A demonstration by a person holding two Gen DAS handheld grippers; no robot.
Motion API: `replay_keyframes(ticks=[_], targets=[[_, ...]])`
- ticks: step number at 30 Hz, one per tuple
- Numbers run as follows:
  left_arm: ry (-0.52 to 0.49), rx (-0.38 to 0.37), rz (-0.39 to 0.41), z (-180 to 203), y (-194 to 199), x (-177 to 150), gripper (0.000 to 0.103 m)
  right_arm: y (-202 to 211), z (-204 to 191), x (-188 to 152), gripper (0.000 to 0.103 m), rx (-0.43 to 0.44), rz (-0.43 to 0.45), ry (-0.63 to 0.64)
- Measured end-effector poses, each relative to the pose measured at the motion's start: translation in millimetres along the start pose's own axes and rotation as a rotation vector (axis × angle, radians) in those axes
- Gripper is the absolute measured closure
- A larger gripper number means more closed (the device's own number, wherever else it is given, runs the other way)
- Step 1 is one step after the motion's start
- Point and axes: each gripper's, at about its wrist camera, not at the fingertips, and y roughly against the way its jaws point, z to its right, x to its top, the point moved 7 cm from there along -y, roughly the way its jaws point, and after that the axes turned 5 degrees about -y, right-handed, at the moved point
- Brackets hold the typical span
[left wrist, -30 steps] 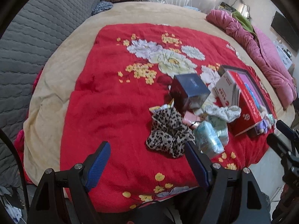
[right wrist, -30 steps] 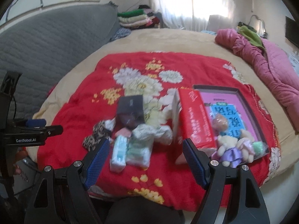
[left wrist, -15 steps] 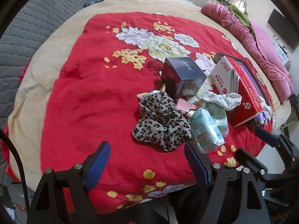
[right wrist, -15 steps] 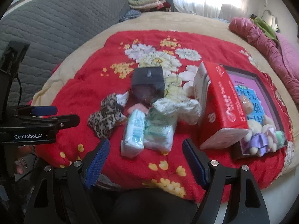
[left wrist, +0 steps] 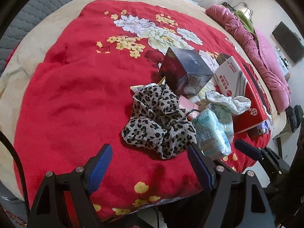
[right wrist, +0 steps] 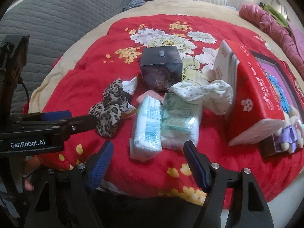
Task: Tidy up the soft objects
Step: 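Reach the right gripper to the white tissue pack and close on it, then grasp the leopard-print cloth with the left gripper while the right holds the tissue pack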
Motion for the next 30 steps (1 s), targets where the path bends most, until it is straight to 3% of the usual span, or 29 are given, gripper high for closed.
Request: replay_keyframes(ticks=[2, 6, 8, 14, 20, 21, 25, 28, 30], targets=[[-0.001, -0.01, -0.006, 3, -4, 2, 0.023, -4, -1, 1, 0.036, 0.009, -0.002, -0.003], [0.004, -0.012, -0.02, 7, -16, 8, 0.023, -10, -2, 1, 0.042, 0.013, -0.009, -0.003], [0.012, -0.013, -0.025, 6, -21, 10, 0.023, -12, -3, 1, 0.052, 0.025, -0.012, -0.004], [0.091, -0.054, -0.063, -7, -38, 10, 0.023, -18, -4, 1, 0.072, 0.042, -0.013, -0.002], [0.163, -0.117, -0.054, -18, -44, 10, 0.023, -15, -3, 1, 0.075, 0.053, -0.007, -0.001], [0.175, -0.135, -0.042, -20, -43, 11, 0.026, -16, -3, 1, 0.075, 0.053, -0.007, -0.002], [0.179, -0.147, -0.026, -25, -43, 11, 0.057, -13, -4, 0, 0.075, 0.058, -0.006, -0.003], [0.214, -0.218, -0.023, -25, -42, 10, 0.076, -12, -4, 0, 0.075, 0.062, -0.007, -0.003], [0.218, -0.223, -0.017, -26, -41, 11, 0.079, -11, -5, 0, 0.075, 0.064, -0.006, -0.002]])
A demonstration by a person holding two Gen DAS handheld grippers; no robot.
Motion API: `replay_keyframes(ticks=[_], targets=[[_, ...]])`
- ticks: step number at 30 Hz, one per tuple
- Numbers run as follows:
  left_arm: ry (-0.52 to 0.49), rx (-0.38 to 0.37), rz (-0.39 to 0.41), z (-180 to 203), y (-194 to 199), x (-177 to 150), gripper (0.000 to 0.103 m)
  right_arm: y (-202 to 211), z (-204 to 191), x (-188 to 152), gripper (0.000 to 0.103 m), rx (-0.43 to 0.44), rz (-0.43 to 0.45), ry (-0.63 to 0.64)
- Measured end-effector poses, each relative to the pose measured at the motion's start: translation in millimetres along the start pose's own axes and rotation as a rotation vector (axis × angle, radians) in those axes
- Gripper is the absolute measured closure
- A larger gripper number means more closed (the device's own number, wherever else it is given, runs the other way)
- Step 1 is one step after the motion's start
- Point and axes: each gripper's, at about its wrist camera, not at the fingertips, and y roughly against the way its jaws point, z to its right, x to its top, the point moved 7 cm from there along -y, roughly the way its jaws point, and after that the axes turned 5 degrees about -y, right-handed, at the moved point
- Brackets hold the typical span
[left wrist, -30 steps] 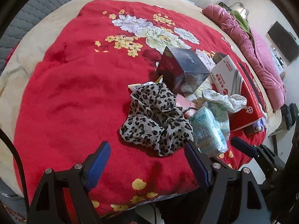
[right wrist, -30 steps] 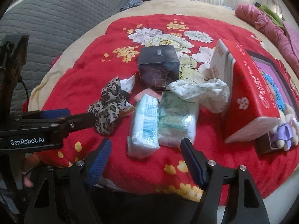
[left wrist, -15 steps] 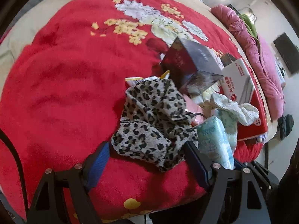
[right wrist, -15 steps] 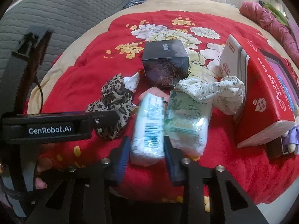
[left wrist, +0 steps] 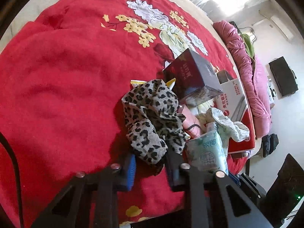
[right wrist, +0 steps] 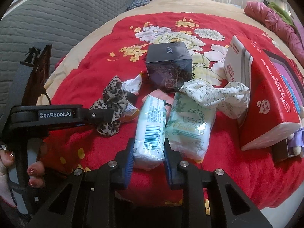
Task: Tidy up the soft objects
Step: 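Grasp the leopard-print cloth with the left gripper while the right holds the tissue pack, then carry the leopard cloth with the left gripper while the right carries the tissue pack to the tray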
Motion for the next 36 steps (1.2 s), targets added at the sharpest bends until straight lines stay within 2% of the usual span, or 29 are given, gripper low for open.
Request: replay_keyframes(ticks=[2, 9, 18, 29, 36], targets=[[-0.028, 0.026, 0.016, 3, 4, 0, 0.083, 1, -2, 0, 0.075, 0.003, 0.002, 0.004], [-0.082, 0.07, 0.098, 9, 31, 2, 0.083, 11, -8, 1, 0.077, 0.038, 0.03, 0.013], [-0.122, 0.099, 0.137, 20, 52, -3, 0.083, 25, -8, 6, 0.077, 0.061, 0.076, -0.001], [-0.224, 0.14, 0.186, 60, 78, -7, 0.084, 59, 5, 19, 0.077, 0.09, 0.163, -0.047], [-0.282, 0.147, 0.188, 89, 83, -13, 0.084, 80, 15, 25, 0.077, 0.089, 0.212, -0.068]])
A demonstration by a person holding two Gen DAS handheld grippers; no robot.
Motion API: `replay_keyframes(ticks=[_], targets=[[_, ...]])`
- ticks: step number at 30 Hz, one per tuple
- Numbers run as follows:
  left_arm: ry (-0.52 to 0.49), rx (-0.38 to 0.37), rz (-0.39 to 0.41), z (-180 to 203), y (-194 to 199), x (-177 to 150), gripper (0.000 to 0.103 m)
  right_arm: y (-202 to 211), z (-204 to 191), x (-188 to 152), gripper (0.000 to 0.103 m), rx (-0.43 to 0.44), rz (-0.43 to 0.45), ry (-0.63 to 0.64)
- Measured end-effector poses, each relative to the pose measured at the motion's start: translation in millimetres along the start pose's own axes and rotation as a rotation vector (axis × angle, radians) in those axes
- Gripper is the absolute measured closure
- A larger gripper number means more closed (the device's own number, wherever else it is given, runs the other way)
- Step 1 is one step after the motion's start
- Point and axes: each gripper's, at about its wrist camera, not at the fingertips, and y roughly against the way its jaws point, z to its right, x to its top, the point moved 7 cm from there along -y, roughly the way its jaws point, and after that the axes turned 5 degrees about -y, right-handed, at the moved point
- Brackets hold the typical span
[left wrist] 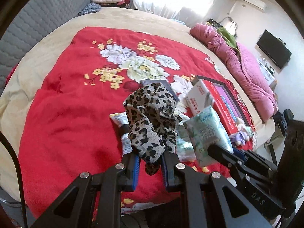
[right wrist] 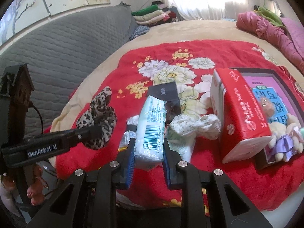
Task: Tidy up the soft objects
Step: 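Carry the leopard cloth with the left gripper while the right carries the tissue pack to the tray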
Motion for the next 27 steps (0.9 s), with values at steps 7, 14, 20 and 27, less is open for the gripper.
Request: replay_keyframes(ticks=[7, 14, 20, 27], targets=[[-0.068, -0.013, 0.004, 39, 8, 2, 0.084, 27, 16, 11, 0.077, -0.023, 0.064, -0.034], [-0.11, -0.008, 0.002, 67, 12, 2, 0.084, 58, 36, 21, 0.077, -0.043, 0.134, -0.074], [-0.144, -0.01, 0.006, 88, 15, 5, 0.084, 78, 51, 27, 0.077, -0.052, 0.165, -0.109], [-0.182, -0.022, 0.011, 116, 14, 14, 0.084, 97, 73, 34, 0.077, -0.094, 0.21, -0.145]])
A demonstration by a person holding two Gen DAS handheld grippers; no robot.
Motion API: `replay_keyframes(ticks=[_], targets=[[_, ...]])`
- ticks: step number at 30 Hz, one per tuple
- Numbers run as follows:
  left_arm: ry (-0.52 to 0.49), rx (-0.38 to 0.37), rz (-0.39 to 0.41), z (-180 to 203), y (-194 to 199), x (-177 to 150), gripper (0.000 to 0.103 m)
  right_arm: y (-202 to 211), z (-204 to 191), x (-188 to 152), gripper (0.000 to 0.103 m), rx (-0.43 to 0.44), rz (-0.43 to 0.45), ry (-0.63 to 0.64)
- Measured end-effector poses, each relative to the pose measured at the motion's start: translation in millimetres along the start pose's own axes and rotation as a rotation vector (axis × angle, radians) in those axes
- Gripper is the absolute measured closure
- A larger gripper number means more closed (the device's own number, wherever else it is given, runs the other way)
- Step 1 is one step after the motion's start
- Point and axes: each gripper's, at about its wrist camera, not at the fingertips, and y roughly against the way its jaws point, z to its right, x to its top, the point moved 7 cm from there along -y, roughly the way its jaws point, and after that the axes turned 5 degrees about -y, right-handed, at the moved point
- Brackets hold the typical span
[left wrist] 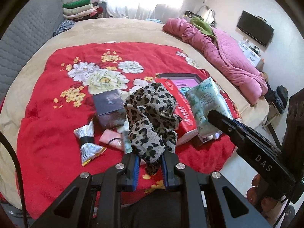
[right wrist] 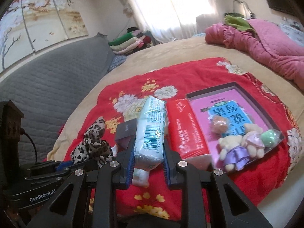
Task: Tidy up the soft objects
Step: 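Carry the leopard cloth with the left gripper while the right carries the tissue pack to the tray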
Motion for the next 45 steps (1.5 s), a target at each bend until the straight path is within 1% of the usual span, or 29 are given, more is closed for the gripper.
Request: replay_keyframes(ticks=[8, 18, 26, 31, 37, 45], targets=[[-0.058, -0.013, 0.001, 33, -7, 16, 0.084, 16, 32, 16, 0.077, -0.051, 0.045, -0.047], [-0.116, -0.013, -0.008, 64, -20, 33, 0.084, 34, 70, 29, 0.077, -0.083, 0.091, -0.111], [-0.166, -0.039, -0.009, 95, -42, 53, 0.084, 54, 124, 41, 0.077, -0.163, 0.141, -0.187], [-0.203, -0.062, -0.023, 118, -63, 62, 0.084, 59, 152, 44, 0.077, -0.183, 0.159, -0.234], [-0.24, -0.092, -0.061, 145, -91, 62, 0.084, 54, 170, 44, 0.077, -0.197, 0.154, -0.259], [-0.294, -0.127, -0.135, 173, -131, 46, 0.084, 47, 194, 43, 0.077, -0.222, 0.148, -0.301]])
